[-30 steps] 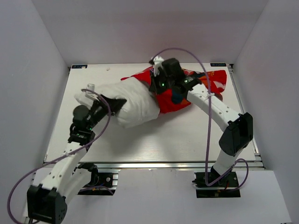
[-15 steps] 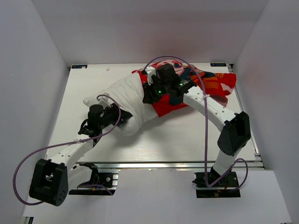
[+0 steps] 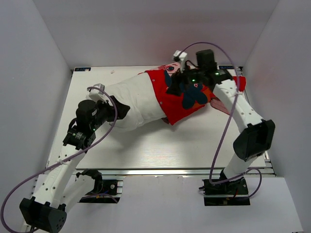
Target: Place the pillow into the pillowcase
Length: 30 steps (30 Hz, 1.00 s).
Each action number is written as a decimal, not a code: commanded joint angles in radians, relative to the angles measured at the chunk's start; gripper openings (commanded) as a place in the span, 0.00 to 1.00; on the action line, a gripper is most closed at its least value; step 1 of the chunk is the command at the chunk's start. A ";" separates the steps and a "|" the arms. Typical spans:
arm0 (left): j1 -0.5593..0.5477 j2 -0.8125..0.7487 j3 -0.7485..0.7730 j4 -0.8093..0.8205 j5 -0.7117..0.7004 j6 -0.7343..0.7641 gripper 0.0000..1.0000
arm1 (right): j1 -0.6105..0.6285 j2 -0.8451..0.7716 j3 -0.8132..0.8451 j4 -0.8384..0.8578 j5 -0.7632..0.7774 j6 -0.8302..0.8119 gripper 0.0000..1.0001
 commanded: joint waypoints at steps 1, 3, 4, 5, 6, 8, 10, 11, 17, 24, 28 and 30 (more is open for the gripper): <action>-0.024 0.031 0.070 -0.104 0.016 0.135 0.76 | -0.052 -0.160 -0.002 0.003 -0.169 -0.133 0.85; -0.042 0.055 0.104 -0.127 0.013 0.159 0.77 | -0.061 -0.229 -0.098 0.120 -0.152 -0.153 0.87; -0.049 0.063 0.113 -0.138 0.010 0.184 0.77 | -0.060 -0.304 -0.152 0.168 -0.140 -0.153 0.88; -0.068 0.077 0.139 -0.152 0.001 0.196 0.77 | -0.061 -0.342 -0.262 0.269 -0.111 -0.147 0.89; -0.078 0.080 0.150 -0.185 -0.028 0.207 0.77 | -0.063 -0.376 -0.313 0.315 -0.095 -0.123 0.89; -0.102 0.083 0.171 -0.214 -0.049 0.244 0.77 | -0.061 -0.477 -0.464 0.450 -0.034 -0.095 0.89; -0.125 0.075 0.191 -0.241 -0.083 0.277 0.77 | -0.061 -0.555 -0.555 0.526 0.012 -0.069 0.89; -0.134 0.074 0.197 -0.247 -0.091 0.288 0.77 | -0.063 -0.574 -0.611 0.546 0.038 -0.070 0.89; -0.179 0.087 0.223 -0.322 -0.319 0.281 0.76 | -0.063 -0.600 -0.639 0.483 0.050 -0.086 0.89; -0.180 0.074 0.248 -0.466 -0.582 0.111 0.77 | -0.063 -0.620 -0.671 0.492 0.070 -0.078 0.90; -0.179 0.081 0.302 -0.517 -0.657 0.115 0.77 | -0.063 -0.622 -0.677 0.491 0.064 -0.077 0.90; -0.180 0.092 0.320 -0.506 -0.633 0.158 0.76 | -0.063 -0.619 -0.679 0.492 0.061 -0.078 0.89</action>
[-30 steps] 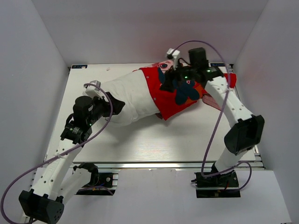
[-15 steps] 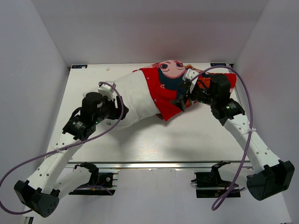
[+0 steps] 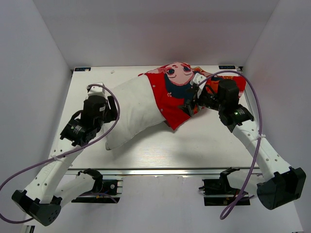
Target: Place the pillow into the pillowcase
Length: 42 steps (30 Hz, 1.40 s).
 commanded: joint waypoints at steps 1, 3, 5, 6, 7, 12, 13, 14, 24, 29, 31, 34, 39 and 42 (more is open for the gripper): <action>-0.002 0.001 0.062 -0.013 -0.039 0.035 0.76 | -0.003 -0.019 -0.008 0.050 0.005 0.004 0.89; -0.003 0.021 0.076 0.009 0.009 0.082 0.76 | -0.003 -0.017 -0.007 0.051 0.005 0.004 0.89; -0.012 0.029 0.073 0.076 0.108 0.141 0.75 | -0.003 -0.017 -0.010 0.050 0.008 0.004 0.90; -0.031 0.029 0.065 0.110 0.153 0.164 0.76 | -0.003 -0.019 -0.013 0.050 0.009 0.003 0.89; -0.047 0.033 0.056 0.143 0.186 0.184 0.78 | -0.003 -0.020 -0.015 0.048 0.011 0.001 0.90; -0.337 0.180 0.088 0.165 0.121 0.310 0.79 | -0.003 -0.023 -0.024 0.044 0.025 -0.006 0.89; -0.392 0.251 0.088 0.156 0.011 0.330 0.80 | -0.004 -0.023 -0.024 0.042 0.031 -0.012 0.89; -0.437 0.286 0.086 0.141 -0.050 0.345 0.81 | -0.004 -0.025 -0.024 0.039 0.034 -0.019 0.89; -0.508 0.555 -0.015 0.357 -0.407 0.503 0.84 | -0.007 -0.037 -0.051 0.014 0.043 -0.052 0.89; -0.448 0.691 0.026 0.431 -0.436 0.512 0.77 | -0.007 -0.048 -0.071 0.010 0.048 -0.057 0.89; -0.436 0.718 0.036 0.449 -0.421 0.509 0.64 | -0.007 -0.057 -0.088 0.010 0.049 -0.059 0.89; -0.414 0.748 0.053 0.455 -0.389 0.499 0.35 | -0.007 -0.072 -0.103 0.010 0.055 -0.065 0.89; -0.365 0.722 0.158 0.380 -0.214 0.417 0.00 | -0.009 -0.097 -0.133 -0.002 0.068 -0.089 0.89; -0.313 0.635 0.249 0.342 -0.018 0.324 0.00 | -0.010 -0.111 -0.148 -0.007 0.071 -0.108 0.89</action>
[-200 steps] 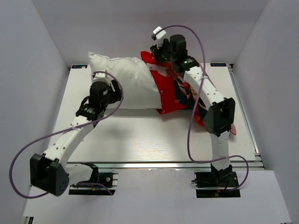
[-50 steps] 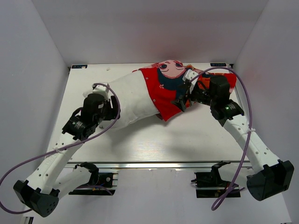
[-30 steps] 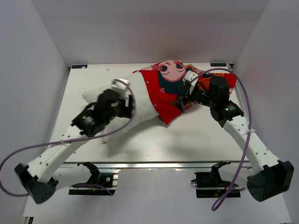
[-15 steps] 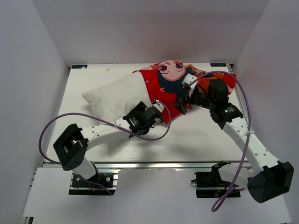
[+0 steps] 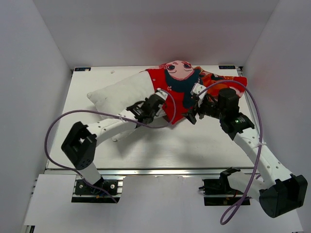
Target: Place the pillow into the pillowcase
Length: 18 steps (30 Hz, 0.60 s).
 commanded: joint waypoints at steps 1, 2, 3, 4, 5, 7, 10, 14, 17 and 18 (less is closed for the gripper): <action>0.068 -0.166 0.138 0.017 0.366 -0.136 0.00 | -0.006 -0.041 -0.019 0.012 0.009 -0.033 0.89; 0.133 -0.187 0.159 0.019 0.459 -0.225 0.00 | -0.007 -0.044 -0.022 0.012 0.006 -0.035 0.90; 0.170 -0.207 0.191 0.042 0.650 -0.273 0.00 | -0.006 -0.045 -0.028 0.012 -0.001 -0.035 0.89; 0.237 -0.236 0.202 0.060 0.741 -0.364 0.00 | -0.006 -0.053 -0.031 0.012 -0.006 -0.032 0.89; 0.267 -0.247 0.212 0.079 0.806 -0.409 0.00 | -0.006 -0.054 -0.033 0.015 -0.009 -0.018 0.89; 0.330 -0.252 0.248 0.105 0.933 -0.512 0.00 | -0.006 -0.062 -0.041 0.031 -0.003 0.010 0.89; 0.416 -0.238 0.252 0.160 1.096 -0.671 0.00 | -0.006 -0.064 -0.045 0.055 0.043 0.111 0.87; 0.473 -0.228 0.178 0.359 1.246 -0.882 0.00 | -0.007 -0.042 -0.053 0.081 0.182 0.345 0.83; 0.473 -0.200 0.190 0.431 1.300 -0.960 0.00 | -0.001 -0.015 -0.064 0.109 0.255 0.513 0.86; 0.474 -0.185 0.193 0.476 1.310 -0.979 0.00 | 0.017 0.004 -0.062 0.118 0.290 0.540 0.89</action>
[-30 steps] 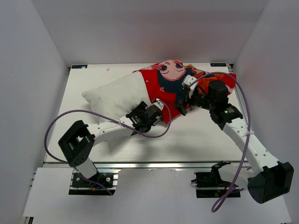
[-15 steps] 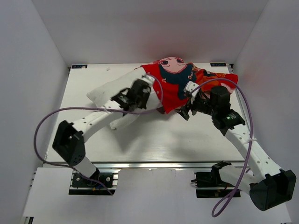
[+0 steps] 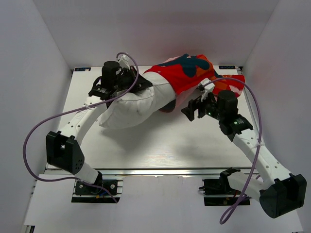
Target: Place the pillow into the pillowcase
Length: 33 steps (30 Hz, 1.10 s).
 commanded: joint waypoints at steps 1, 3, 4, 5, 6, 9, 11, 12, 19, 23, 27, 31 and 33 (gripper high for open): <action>-0.006 -0.008 0.033 0.275 0.199 -0.214 0.00 | 0.031 0.041 -0.007 0.082 0.146 0.237 0.89; -0.004 0.003 0.039 0.313 0.214 -0.241 0.00 | 0.092 0.085 0.007 0.124 0.240 0.252 0.89; -0.006 0.006 0.044 0.316 0.217 -0.252 0.00 | 0.108 0.104 0.013 0.141 0.266 0.258 0.89; -0.006 0.009 0.048 0.318 0.220 -0.259 0.00 | 0.123 0.122 0.020 0.151 0.297 0.261 0.89; -0.006 0.010 0.056 0.324 0.222 -0.262 0.00 | 0.149 0.164 0.025 0.173 0.359 0.258 0.89; -0.004 0.007 0.052 0.344 0.225 -0.288 0.00 | 0.167 0.233 0.043 0.213 0.517 0.244 0.89; -0.006 0.000 0.045 0.359 0.225 -0.301 0.00 | 0.167 0.314 0.076 0.202 0.583 0.239 0.89; -0.006 -0.002 0.044 0.359 0.223 -0.301 0.00 | 0.167 0.361 0.103 0.205 0.652 0.238 0.89; -0.004 -0.013 0.018 0.347 0.214 -0.287 0.00 | 0.132 0.431 0.168 0.245 0.785 0.189 0.54; -0.003 -0.003 -0.005 0.353 0.219 -0.282 0.00 | 0.121 0.382 0.177 0.198 0.638 0.157 0.05; 0.000 0.018 -0.024 0.322 0.219 -0.249 0.00 | 0.179 0.270 0.241 0.165 0.331 0.167 0.00; 0.002 0.044 -0.031 0.321 0.226 -0.226 0.00 | 0.307 0.276 0.443 0.158 0.303 0.161 0.00; 0.003 0.052 -0.025 0.319 0.226 -0.221 0.00 | 0.344 0.343 0.623 0.127 0.296 0.182 0.00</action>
